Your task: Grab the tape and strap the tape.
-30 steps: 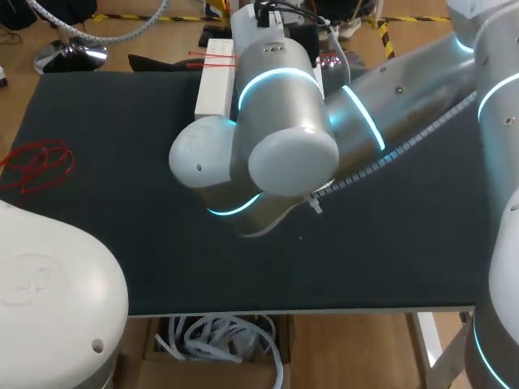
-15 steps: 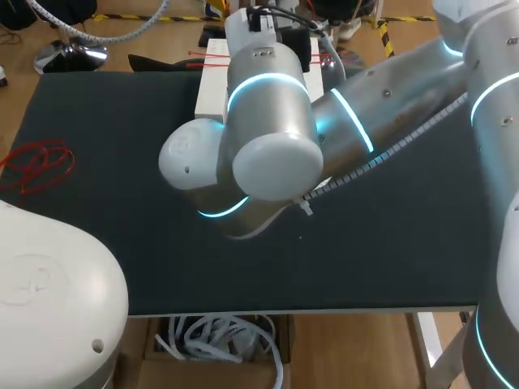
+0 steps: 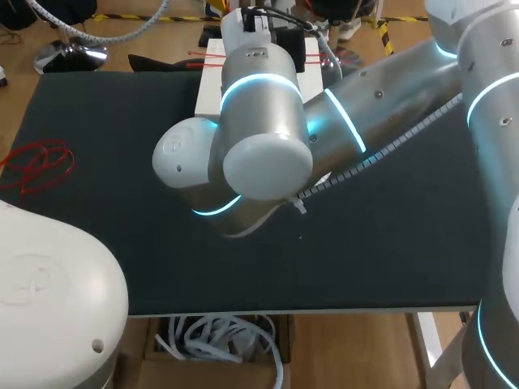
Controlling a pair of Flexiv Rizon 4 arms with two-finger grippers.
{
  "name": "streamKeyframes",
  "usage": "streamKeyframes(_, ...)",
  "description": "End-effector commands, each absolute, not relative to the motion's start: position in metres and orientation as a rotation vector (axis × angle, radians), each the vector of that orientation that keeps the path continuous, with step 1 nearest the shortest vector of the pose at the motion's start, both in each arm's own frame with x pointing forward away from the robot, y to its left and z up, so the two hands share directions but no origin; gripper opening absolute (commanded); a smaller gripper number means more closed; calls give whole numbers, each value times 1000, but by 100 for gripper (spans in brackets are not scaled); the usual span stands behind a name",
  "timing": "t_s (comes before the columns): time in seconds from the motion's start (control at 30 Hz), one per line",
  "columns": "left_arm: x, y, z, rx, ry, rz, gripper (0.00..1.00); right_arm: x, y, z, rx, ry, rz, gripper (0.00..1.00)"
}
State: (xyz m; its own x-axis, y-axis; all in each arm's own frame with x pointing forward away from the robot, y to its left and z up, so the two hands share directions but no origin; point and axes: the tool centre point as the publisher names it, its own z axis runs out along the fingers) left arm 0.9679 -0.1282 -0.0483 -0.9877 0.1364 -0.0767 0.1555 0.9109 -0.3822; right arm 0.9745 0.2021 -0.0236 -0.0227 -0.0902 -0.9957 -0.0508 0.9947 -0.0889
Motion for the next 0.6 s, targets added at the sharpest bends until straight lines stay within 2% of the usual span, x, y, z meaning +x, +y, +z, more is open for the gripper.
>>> streamKeyframes(0.03,968,-128,-48,230,3025,-606,0,973,205,-22,-114,1603,-35,0)
streamKeyframes(0.6,968,-128,-48,230,3025,-606,0,973,210,-23,-123,1608,-39,0)
